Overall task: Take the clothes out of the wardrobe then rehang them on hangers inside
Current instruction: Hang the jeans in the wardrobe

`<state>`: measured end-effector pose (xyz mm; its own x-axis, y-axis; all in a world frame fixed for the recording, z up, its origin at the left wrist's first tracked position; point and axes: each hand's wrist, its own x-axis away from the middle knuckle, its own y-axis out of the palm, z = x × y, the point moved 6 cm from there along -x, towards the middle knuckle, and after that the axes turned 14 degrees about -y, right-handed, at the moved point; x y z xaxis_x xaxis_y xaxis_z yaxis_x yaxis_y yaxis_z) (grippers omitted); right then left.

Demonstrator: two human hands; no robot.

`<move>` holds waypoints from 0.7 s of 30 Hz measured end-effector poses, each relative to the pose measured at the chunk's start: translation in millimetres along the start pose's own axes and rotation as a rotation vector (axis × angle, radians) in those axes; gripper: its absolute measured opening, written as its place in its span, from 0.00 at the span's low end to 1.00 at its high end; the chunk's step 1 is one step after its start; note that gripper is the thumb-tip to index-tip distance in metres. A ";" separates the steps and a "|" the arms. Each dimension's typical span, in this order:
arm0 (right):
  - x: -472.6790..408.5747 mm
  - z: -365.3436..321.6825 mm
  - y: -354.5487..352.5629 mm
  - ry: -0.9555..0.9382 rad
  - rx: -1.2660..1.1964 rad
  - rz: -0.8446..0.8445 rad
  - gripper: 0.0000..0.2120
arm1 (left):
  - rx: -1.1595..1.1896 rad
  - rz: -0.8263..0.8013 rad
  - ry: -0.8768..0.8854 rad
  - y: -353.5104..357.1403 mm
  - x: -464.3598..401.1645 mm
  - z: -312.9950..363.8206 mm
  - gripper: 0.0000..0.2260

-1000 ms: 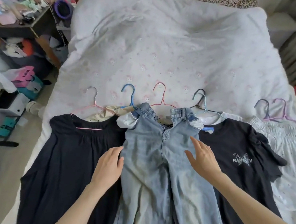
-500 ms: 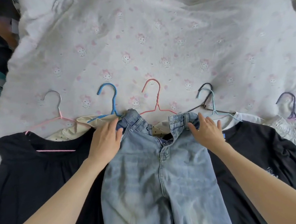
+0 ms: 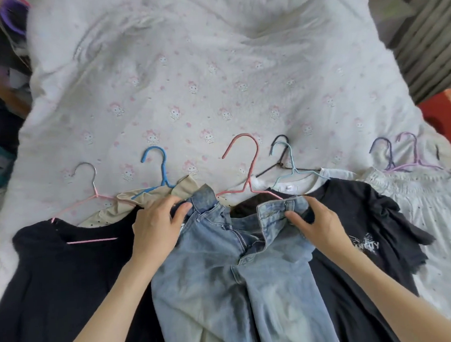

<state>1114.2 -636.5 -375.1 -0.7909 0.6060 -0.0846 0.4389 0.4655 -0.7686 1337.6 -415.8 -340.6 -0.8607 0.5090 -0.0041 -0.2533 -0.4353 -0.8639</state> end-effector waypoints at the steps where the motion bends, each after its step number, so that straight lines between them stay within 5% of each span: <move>1: 8.9 -1.2 -13.5 0.060 -0.022 0.028 0.26 | 0.000 0.005 0.029 -7.7 8.7 10.1 0.12; 3: 28.2 -2.2 -40.3 0.137 -0.030 0.076 0.29 | 0.013 0.004 0.100 -22.3 30.1 29.5 0.17; 6: 64.5 -11.2 -80.7 0.083 0.017 0.164 0.14 | 0.035 0.004 0.180 -40.5 64.3 58.4 0.20; 9: 107.8 -22.5 -127.2 0.030 0.045 0.276 0.25 | 0.105 -0.017 0.190 -58.3 93.9 91.8 0.27; 12: 162.2 -42.5 -177.0 -0.015 0.088 0.401 0.24 | 0.139 0.005 0.290 -76.5 123.3 130.4 0.34; 16: 238.8 -47.3 -226.1 0.032 0.099 0.508 0.18 | 0.195 -0.051 0.336 -76.8 159.5 174.6 0.23; 21: 341.0 -52.8 -278.0 0.138 0.242 0.660 0.17 | 0.246 -0.145 0.501 -59.6 213.0 244.6 0.25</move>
<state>744.9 -525.2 -156.8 -0.3245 0.7954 -0.5119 0.6879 -0.1730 -0.7049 1061.4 -463.0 -166.9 -0.5104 0.8400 -0.1843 -0.5000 -0.4642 -0.7311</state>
